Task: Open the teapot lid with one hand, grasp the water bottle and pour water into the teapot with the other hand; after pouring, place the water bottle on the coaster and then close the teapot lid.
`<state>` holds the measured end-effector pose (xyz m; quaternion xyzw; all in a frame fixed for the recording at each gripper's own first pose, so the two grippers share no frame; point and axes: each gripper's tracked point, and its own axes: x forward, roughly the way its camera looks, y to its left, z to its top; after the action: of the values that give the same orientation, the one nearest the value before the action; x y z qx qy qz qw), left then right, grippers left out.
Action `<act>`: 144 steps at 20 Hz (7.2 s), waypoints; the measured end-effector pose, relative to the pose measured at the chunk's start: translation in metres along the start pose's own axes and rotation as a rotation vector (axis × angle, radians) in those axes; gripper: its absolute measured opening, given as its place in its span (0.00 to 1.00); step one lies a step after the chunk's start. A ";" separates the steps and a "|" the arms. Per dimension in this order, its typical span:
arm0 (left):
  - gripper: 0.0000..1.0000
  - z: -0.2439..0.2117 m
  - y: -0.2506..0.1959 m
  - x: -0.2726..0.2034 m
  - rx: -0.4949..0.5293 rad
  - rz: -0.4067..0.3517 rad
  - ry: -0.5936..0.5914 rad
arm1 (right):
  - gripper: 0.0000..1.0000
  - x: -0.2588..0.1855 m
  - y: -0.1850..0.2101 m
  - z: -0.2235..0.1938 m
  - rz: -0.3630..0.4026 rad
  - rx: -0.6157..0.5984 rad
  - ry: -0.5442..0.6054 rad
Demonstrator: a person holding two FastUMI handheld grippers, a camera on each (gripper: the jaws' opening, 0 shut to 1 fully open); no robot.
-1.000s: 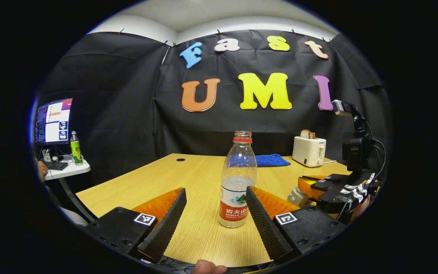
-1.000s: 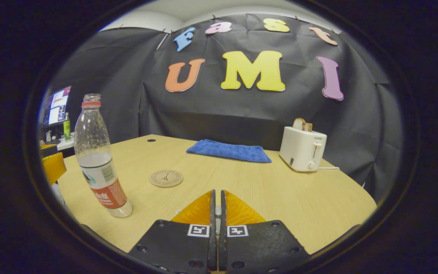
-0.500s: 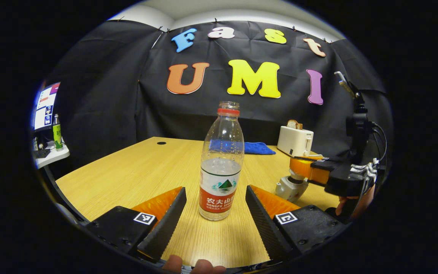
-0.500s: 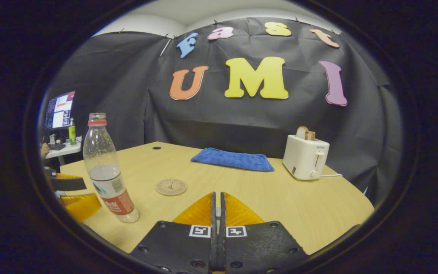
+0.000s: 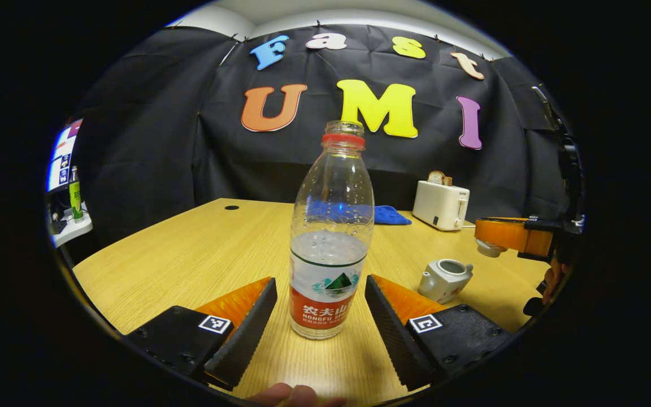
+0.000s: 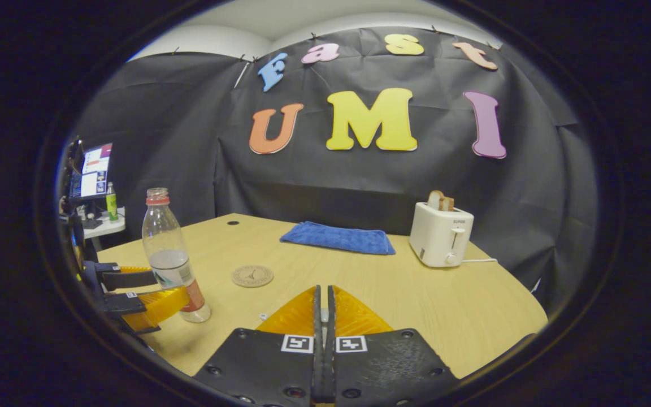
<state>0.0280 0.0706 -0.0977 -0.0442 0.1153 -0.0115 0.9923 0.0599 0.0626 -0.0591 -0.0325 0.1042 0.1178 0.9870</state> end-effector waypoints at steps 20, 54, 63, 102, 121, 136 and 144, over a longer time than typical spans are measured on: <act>0.75 0.050 0.011 0.004 0.444 0.127 -0.025 | 0.00 -0.035 -0.055 -0.003 -0.043 0.001 -0.019; 0.73 0.060 -0.014 0.033 1.780 0.155 0.119 | 0.00 -0.061 -0.104 -0.040 -0.054 0.059 -0.002; 0.73 0.068 -0.019 0.039 1.847 0.165 0.136 | 0.00 -0.065 -0.115 -0.046 -0.070 0.076 -0.002; 0.72 0.085 -0.040 0.040 2.101 0.215 0.199 | 0.00 -0.071 -0.128 -0.055 -0.077 0.127 -0.010; 0.72 0.036 -0.013 0.031 1.385 0.065 0.174 | 0.00 -0.069 -0.116 -0.041 -0.082 0.111 -0.017; 0.73 0.031 0.010 0.010 0.201 0.063 0.032 | 0.00 -0.061 -0.070 -0.003 -0.051 0.052 -0.051; 0.73 0.081 0.009 0.063 0.066 -0.010 -0.091 | 0.00 -0.056 -0.060 -0.004 -0.043 0.046 -0.045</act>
<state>0.1083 0.0839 -0.0347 -0.0126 0.0695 -0.0183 0.9973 0.0201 -0.0091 -0.0484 -0.0093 0.0840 0.0949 0.9919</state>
